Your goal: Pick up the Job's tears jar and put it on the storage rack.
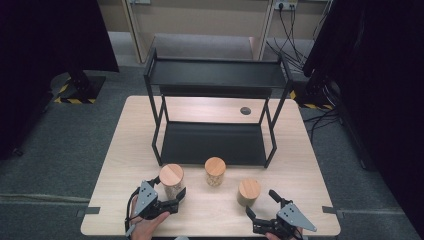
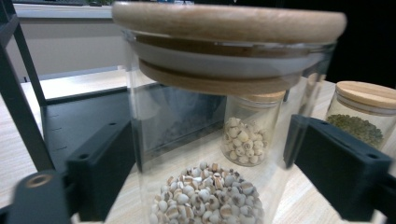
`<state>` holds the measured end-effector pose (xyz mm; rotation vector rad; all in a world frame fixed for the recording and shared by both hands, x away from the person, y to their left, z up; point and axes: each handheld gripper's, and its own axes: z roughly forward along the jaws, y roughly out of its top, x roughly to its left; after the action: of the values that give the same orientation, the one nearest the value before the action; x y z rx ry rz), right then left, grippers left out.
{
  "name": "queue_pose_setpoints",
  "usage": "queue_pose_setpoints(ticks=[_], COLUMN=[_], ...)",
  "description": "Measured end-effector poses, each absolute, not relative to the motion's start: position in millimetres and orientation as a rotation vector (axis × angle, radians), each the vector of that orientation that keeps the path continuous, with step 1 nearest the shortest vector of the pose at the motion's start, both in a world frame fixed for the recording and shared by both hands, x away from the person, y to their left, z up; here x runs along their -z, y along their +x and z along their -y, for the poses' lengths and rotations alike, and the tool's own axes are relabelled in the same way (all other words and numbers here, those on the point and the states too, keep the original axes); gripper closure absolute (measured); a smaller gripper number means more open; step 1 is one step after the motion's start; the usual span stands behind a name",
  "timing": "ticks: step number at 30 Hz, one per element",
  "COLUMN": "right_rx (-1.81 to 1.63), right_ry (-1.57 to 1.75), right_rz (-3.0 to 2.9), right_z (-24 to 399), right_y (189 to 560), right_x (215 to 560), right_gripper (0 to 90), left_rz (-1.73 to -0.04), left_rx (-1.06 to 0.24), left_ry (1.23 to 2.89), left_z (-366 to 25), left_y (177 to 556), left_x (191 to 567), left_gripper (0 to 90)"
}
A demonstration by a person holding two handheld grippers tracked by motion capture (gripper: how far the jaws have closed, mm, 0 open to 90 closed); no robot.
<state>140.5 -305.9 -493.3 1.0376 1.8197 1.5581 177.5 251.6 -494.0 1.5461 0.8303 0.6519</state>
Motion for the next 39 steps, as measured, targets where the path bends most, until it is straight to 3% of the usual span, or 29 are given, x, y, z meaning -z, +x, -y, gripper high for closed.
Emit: queue_pose_setpoints(ticks=[4, 39], right_rx=[-1.56, -1.572], right_ry=[1.041, 1.043], right_rz=[-1.821, -1.812], right_z=[306.1, 308.1], right_y=[140.8, 141.0], right_x=[493.3, 493.6], right_gripper=[0.7, 0.7], left_rz=[-0.826, -0.834], left_rx=[-0.677, -0.689], left_ry=[1.56, 1.57], left_z=[-250.0, -223.8], left_y=[178.3, 223.9], left_x=[492.9, 445.9], left_gripper=[24.9, 25.4])
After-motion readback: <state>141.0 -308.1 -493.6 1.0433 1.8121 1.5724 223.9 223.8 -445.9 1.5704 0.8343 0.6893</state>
